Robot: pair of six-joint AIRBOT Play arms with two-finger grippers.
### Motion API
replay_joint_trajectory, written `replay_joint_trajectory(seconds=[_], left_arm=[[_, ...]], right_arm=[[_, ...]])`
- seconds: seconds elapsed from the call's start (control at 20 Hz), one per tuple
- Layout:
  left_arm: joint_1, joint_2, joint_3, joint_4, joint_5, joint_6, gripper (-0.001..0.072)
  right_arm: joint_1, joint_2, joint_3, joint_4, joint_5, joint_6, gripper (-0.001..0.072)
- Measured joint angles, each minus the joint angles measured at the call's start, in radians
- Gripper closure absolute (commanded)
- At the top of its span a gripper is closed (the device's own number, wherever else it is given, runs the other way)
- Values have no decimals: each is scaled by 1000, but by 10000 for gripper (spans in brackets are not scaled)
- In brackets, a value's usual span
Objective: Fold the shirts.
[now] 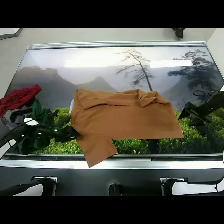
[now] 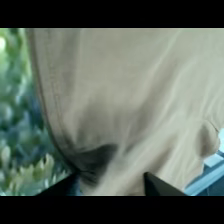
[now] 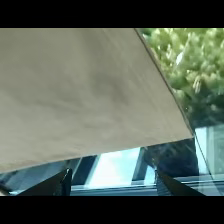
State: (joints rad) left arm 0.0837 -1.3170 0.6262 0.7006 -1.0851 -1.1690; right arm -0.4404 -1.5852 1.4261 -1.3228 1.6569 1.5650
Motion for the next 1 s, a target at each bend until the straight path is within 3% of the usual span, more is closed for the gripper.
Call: replay_joint_trajectory(seconds=[0.15, 0.2, 0.25, 0.3, 0.65, 0.9, 0.95, 1.0], left_arm=[[-26, -10, -14, -16, 61, -18, 473], [-31, -14, -16, -14, 74, -18, 506], [-34, -15, -18, -14, 87, -21, 648], [-36, -19, -20, -13, 95, -20, 676], [-41, -15, -22, -8, 91, -14, 677], [-41, 4, -24, 5, 67, 3, 677], [-41, 8, -23, 3, 64, 7, 677], [-42, 12, -24, 2, 61, 10, 677]], right_arm=[[0, 0, -56, -40, -31, -14, 84], [0, 0, -74, -51, -44, -17, 80], [0, 0, -92, -63, -60, -19, 34], [0, 0, -109, -69, -77, -21, 27], [0, -8, -220, -83, -224, -32, 40], [0, -27, -238, -88, -254, -33, 54], [0, -29, -239, -86, -251, -33, 141], [0, -32, -240, -84, -248, -32, 166]])
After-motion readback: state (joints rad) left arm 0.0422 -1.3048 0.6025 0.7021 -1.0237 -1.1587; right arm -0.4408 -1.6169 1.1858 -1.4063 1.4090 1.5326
